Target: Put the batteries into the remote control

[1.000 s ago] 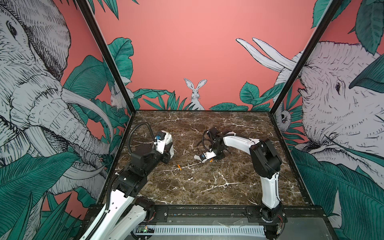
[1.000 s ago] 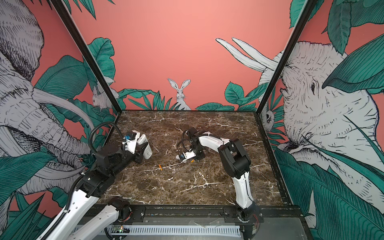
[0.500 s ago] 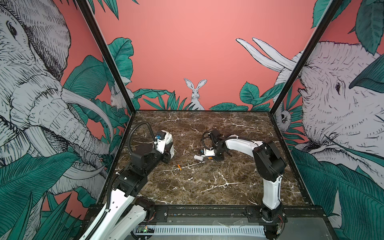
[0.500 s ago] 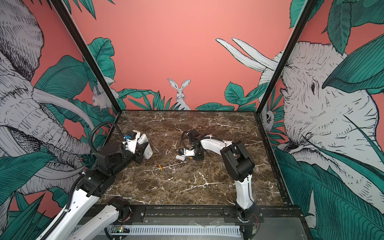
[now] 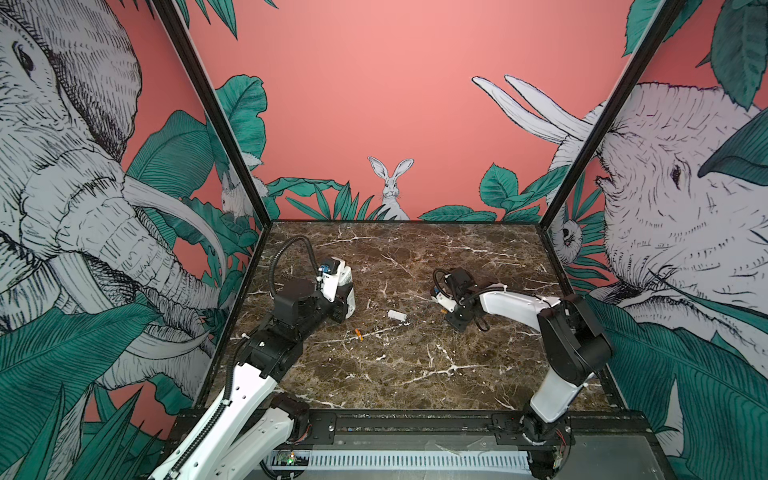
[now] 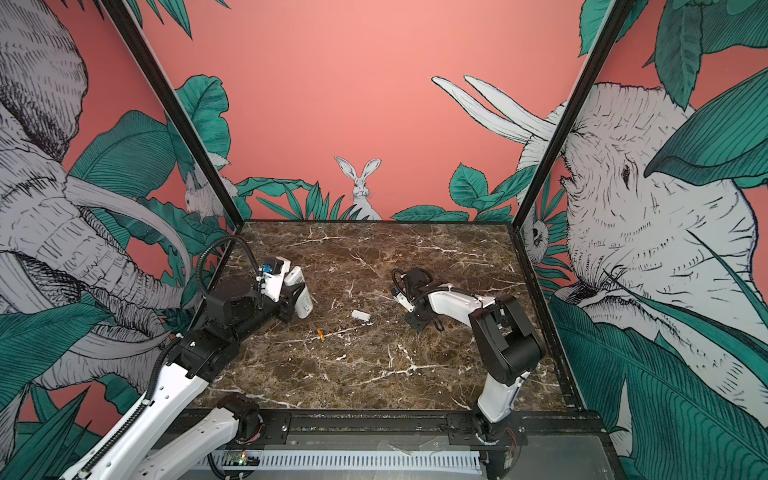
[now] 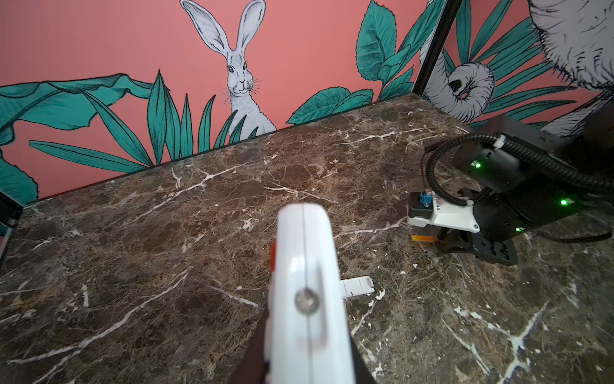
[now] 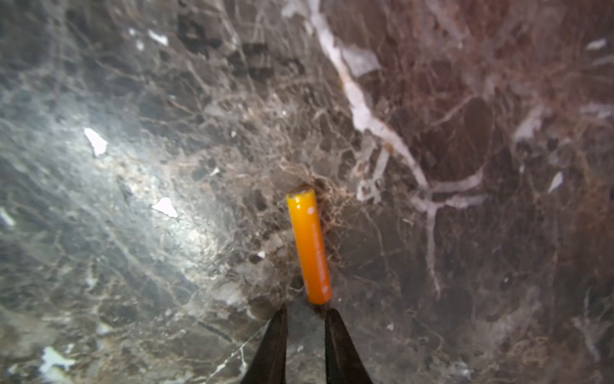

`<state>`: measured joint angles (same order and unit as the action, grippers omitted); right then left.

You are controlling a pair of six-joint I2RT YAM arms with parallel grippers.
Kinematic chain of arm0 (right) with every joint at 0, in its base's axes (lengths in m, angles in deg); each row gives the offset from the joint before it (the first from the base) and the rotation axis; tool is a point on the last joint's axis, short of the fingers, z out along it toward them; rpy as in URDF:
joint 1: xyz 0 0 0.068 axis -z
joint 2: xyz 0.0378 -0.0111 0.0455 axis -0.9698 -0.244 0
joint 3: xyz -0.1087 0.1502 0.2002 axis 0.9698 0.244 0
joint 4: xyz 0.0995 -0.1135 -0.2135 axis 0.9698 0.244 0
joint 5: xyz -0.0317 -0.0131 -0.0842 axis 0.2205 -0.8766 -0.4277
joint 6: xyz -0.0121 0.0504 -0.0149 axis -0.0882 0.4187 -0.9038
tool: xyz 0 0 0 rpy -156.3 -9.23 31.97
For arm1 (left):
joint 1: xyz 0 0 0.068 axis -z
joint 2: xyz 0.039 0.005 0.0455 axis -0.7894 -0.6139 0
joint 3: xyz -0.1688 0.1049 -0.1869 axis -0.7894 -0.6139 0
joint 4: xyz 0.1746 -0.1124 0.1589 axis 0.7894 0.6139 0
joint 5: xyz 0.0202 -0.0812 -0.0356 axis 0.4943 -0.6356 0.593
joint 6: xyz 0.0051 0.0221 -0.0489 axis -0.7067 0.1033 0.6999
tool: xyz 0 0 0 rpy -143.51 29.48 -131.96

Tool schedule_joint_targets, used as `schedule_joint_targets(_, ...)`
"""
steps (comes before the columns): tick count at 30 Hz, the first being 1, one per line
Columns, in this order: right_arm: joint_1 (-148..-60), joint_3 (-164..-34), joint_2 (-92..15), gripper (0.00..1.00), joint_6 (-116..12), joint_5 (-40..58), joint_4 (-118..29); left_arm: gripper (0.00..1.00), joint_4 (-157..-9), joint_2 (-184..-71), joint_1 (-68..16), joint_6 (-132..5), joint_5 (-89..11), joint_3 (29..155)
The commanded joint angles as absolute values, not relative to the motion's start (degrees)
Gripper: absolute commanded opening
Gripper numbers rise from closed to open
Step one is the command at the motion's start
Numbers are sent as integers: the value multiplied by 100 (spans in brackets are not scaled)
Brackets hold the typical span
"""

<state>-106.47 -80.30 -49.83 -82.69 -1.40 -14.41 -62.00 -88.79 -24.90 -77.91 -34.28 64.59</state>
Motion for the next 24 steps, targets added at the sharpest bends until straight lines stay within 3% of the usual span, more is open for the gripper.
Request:
schedule_joint_targets(1, -10655, -7827, -4901, 22, -7448, -73, -1190, 0, -6580, -8954, -2519, -7671, -3622, 6597)
schedule_joint_targets(5, -10655, -7623, -4454, 26, -7360, -68, -1364, 0, -6623, -9093, -2514, -7644, -3686, 6662)
schedule_joint_targets(8, -10646, -7594, -3909, 36, -7377, -185, -1387, 0, -6609, -9125, -2514, -7635, -3686, 6695)
schedule_joint_targets(10, -10651, -7660, -3581, 56, -7330, -470, -1356, 0, -6599, -9096, -2514, -7612, -3592, 6680)
schedule_joint_targets(11, -10647, -7728, -3461, 72, -7248, -666, -1304, 0, -6599, -9077, -2510, -7598, -3550, 6667)
schedule_joint_targets(12, -10646, -7848, -3352, 99, -7216, -840, -1237, 0, -6603, -9060, -2514, -7600, -3510, 6646)
schedule_joint_targets(18, -10635, -8590, -3357, 99, -6834, -2326, -725, 0, -6695, -8972, -2515, -7505, -3355, 6472)
schedule_joint_targets(24, -10405, -9270, -4014, 99, -7583, -1123, -16, 0, -6766, -8942, -2513, -7452, -3350, 6418)
